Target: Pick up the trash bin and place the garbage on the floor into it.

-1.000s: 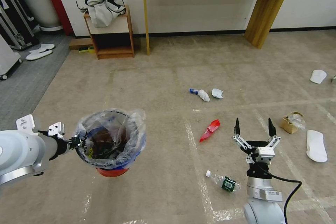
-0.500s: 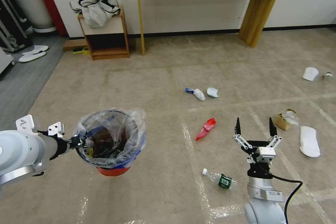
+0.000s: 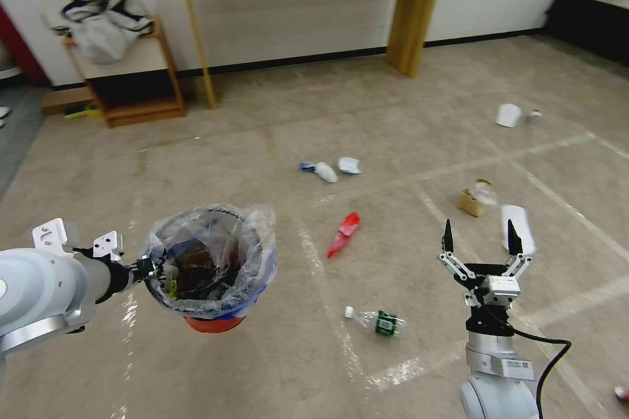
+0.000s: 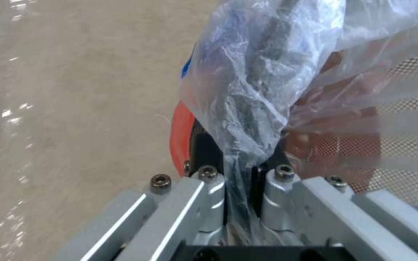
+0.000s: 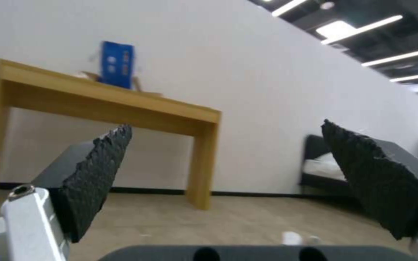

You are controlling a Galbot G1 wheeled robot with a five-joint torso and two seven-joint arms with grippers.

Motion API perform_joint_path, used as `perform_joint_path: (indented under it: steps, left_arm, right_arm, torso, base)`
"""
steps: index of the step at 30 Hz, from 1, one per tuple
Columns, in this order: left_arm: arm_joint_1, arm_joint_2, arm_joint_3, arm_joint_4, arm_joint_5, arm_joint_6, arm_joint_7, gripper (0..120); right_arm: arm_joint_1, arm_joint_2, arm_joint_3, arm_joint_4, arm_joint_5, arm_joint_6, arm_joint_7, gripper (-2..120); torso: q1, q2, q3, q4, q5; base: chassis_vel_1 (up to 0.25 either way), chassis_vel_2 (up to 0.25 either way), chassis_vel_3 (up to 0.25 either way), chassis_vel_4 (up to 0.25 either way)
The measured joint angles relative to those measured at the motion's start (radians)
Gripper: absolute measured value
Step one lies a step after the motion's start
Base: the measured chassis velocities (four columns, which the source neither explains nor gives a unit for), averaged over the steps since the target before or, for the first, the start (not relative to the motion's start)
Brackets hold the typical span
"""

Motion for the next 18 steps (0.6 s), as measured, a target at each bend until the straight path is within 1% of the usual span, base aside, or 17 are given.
perform_joint_path:
  steps: [2,6,10,18]
  left_arm:
    - [0.001,0.000,0.000,-0.001,0.001,-0.001,0.000,4]
    - [0.004,-0.001,-0.002,-0.003,0.003,-0.006,0.000,4]
    - [0.007,-0.003,-0.006,-0.004,0.002,-0.013,-0.013,4]
    - [0.005,-0.001,-0.008,-0.009,-0.009,-0.024,-0.016,4]
  right_arm:
    - [-0.001,0.000,0.000,0.001,-0.002,0.000,0.002,100]
    - [-0.007,0.001,0.001,0.005,-0.011,0.000,0.008,100]
    - [-0.012,0.001,0.001,0.010,-0.018,0.002,0.008,100]
    - [-0.018,0.002,0.000,0.014,-0.022,0.001,0.007,100]
  torso:
    - [0.000,0.000,0.000,-0.0002,0.0000]
    - [0.000,0.000,0.000,-0.0007,0.0001]
    - [0.000,0.000,0.000,0.0005,0.0000]
    - [0.000,0.000,0.000,0.0002,0.0000]
  base:
    - [-0.102,-0.123,-0.112,-0.120]
    - [-0.075,-0.051,-0.058,-0.061]
    - [0.000,0.000,0.000,0.000]
    - [0.000,0.000,0.000,0.000]
